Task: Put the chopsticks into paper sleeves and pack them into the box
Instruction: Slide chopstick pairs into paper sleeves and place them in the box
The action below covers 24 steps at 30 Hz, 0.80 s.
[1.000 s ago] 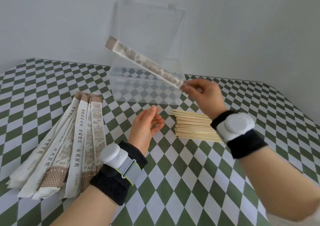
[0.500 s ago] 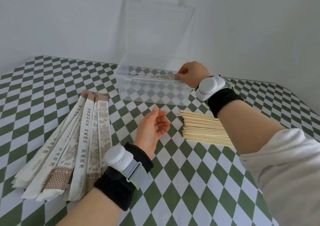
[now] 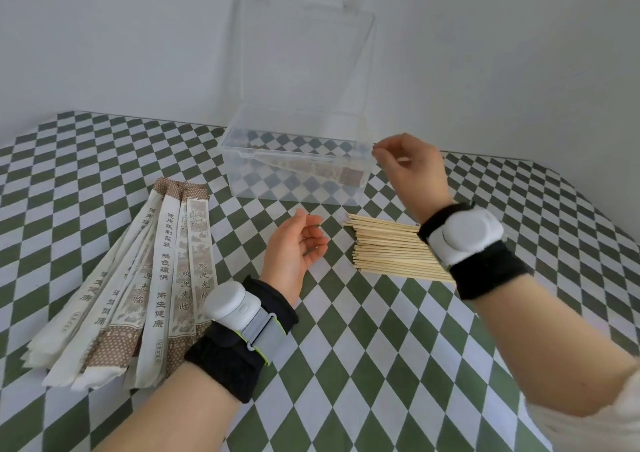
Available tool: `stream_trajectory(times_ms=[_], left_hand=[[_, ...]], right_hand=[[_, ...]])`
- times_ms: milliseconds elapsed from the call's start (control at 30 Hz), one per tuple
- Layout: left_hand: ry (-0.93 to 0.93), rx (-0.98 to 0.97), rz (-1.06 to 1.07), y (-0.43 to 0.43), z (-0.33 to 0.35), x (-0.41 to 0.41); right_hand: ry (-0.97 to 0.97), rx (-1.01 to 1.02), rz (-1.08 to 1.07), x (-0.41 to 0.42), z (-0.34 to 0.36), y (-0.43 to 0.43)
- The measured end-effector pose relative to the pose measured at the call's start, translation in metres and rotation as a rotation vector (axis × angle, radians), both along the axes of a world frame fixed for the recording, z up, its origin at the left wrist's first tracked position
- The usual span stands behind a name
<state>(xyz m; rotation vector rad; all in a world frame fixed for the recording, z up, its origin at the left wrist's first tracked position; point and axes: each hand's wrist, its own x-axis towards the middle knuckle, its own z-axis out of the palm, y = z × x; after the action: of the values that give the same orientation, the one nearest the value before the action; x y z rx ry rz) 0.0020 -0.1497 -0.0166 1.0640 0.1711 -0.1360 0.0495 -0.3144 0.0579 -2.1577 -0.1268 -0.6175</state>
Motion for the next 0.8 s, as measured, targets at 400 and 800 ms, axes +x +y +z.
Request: stream_trajectory(times_ms=[400, 800], left_hand=[[-0.167, 0.628, 0.039, 0.05, 0.036, -0.002], [0.085, 1.706, -0.059, 0.119, 0.013, -0.006]], right_hand=[[0.105, -0.215, 0.082, -0.077, -0.094, 0.009], [-0.016, -0.33, 0.126, -0.078, -0.096, 0.015]])
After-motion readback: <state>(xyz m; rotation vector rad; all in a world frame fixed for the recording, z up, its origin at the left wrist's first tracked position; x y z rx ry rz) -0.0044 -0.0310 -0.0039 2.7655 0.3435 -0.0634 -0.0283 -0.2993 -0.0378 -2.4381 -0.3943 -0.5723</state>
